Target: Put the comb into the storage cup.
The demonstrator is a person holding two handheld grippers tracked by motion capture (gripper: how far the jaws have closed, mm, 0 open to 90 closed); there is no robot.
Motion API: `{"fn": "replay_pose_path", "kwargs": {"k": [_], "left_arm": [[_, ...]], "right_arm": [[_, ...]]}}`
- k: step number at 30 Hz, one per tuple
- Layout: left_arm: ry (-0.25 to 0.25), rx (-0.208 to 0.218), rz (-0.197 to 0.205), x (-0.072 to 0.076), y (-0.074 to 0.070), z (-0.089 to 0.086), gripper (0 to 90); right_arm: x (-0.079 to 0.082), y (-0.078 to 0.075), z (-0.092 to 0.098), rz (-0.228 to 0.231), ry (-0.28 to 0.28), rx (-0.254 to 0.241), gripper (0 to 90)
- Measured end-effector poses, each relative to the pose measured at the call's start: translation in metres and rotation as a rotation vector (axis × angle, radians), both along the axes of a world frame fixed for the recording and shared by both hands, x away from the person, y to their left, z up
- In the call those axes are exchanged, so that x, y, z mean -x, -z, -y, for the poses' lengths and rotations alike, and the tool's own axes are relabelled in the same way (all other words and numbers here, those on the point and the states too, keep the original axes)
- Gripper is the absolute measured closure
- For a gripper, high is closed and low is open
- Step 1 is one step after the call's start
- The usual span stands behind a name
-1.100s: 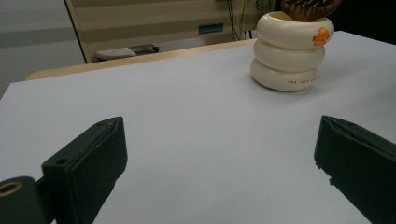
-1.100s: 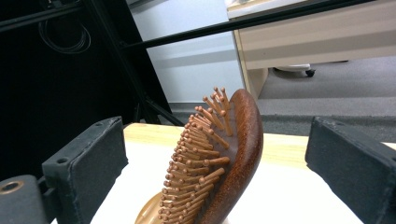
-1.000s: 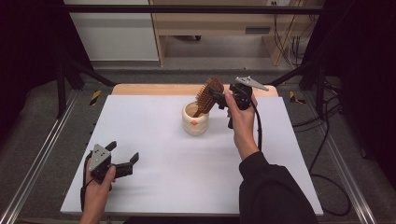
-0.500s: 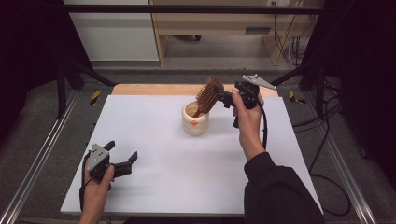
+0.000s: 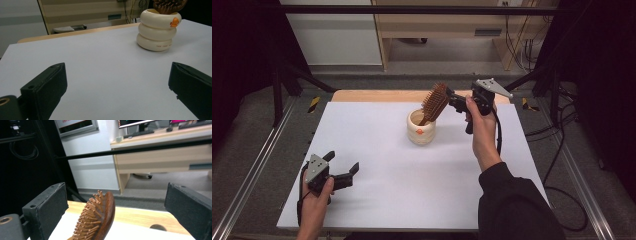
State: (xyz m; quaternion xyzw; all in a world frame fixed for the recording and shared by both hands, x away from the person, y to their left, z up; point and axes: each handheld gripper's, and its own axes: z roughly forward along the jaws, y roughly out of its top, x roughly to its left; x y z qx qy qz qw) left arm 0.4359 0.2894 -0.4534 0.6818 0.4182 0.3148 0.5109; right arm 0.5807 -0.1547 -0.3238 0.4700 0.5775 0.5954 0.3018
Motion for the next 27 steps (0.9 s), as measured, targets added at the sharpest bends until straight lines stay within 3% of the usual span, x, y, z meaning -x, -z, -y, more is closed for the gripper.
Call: {"fn": "replay_pose_path", "kwargs": {"k": [8,20,27], "left_arm": [[-0.008,0.002,0.004,0.000,0.000,-0.003,2.1],[-0.010,0.006,0.010,0.001,-0.001,-0.002,2.2],[-0.025,0.011,0.036,0.004,-0.003,-0.006,1.8]], "right_arm": [[0.011,-0.003,-0.001,0.047,0.024,0.050,4.6],[0.024,-0.011,0.006,0.084,0.007,0.046,4.1],[0.034,-0.014,0.013,0.107,0.015,0.065,2.3]]}}
